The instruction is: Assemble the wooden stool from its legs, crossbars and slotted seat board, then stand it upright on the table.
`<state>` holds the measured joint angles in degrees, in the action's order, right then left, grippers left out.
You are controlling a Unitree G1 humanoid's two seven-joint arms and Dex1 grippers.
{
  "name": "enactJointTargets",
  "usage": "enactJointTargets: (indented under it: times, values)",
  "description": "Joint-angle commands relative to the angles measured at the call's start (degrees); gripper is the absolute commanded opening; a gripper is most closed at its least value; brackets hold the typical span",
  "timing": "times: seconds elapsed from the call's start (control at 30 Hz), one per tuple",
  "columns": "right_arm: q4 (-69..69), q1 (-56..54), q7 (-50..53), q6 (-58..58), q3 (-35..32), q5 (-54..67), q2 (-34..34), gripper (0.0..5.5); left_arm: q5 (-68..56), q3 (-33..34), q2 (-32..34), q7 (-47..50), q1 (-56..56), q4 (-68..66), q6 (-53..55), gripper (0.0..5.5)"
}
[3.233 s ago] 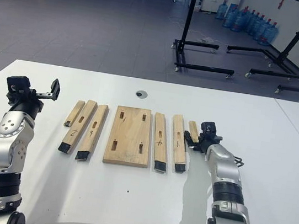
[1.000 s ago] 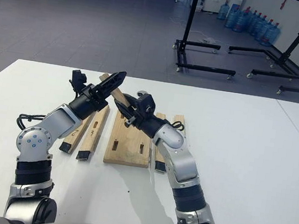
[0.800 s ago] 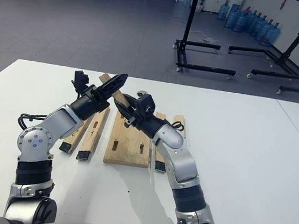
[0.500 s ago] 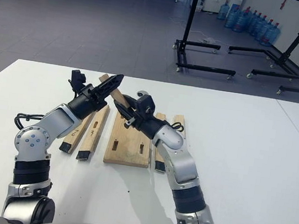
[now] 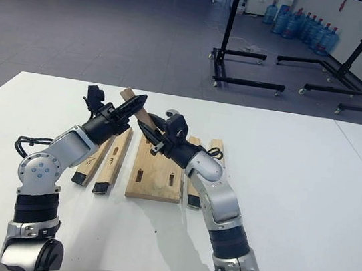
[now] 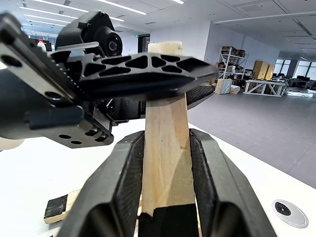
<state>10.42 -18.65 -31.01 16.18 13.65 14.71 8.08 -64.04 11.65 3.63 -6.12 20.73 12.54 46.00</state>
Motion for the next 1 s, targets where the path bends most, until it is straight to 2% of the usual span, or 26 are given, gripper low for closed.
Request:
enactJointTargets:
  times: [0.03,0.17,0.2,0.43,0.47,0.57,0.67,0.73,0.9,1.0]
  values:
    - [1.1,0.3,-0.2,1.1,0.5,0.2,0.0,1.28,1.5,-1.0,0.2,-0.5,-0.4,-0.6,-0.1,0.39]
    - [1.7,0.2,-0.3,1.6,0.7,0.0,0.6,1.28,2.5,-0.6,0.5,-0.5,-0.7,-0.8,-0.6,0.39]
    - [1.7,0.1,-0.3,2.1,1.0,-0.5,0.8,1.65,2.8,-0.6,0.5,-0.6,-0.7,-1.0,-0.7,0.39]
    - [3.1,0.0,-1.8,6.8,1.4,-0.5,3.8,2.93,7.7,-0.7,1.6,-0.5,-1.2,-1.7,-2.1,0.39]
    - [3.6,0.1,-2.3,7.4,0.3,-0.1,5.1,3.1,9.1,-0.5,2.5,-0.3,-1.5,-1.4,-2.6,0.39]
    - [2.6,-1.1,-1.5,9.3,-8.5,2.7,8.7,3.5,15.0,1.9,7.4,0.6,-3.2,0.7,-5.1,0.39]
    - [0.4,-1.9,-0.3,10.6,-15.3,5.6,10.5,4.07,17.4,7.8,10.1,2.1,-5.3,1.5,-8.5,0.39]
    - [-1.1,-1.3,1.4,10.6,-16.3,5.4,9.8,4.39,18.6,11.3,10.8,1.7,-6.2,-1.1,-11.7,0.39]
    - [-3.4,0.0,4.9,9.3,-13.8,3.5,6.3,5.29,23.4,10.0,10.4,-2.3,-5.4,-9.0,-17.8,0.39]
    - [-3.0,0.9,6.4,9.6,-13.4,3.6,4.9,5.33,24.2,8.8,9.2,-5.2,-4.2,-12.2,-20.0,0.39]
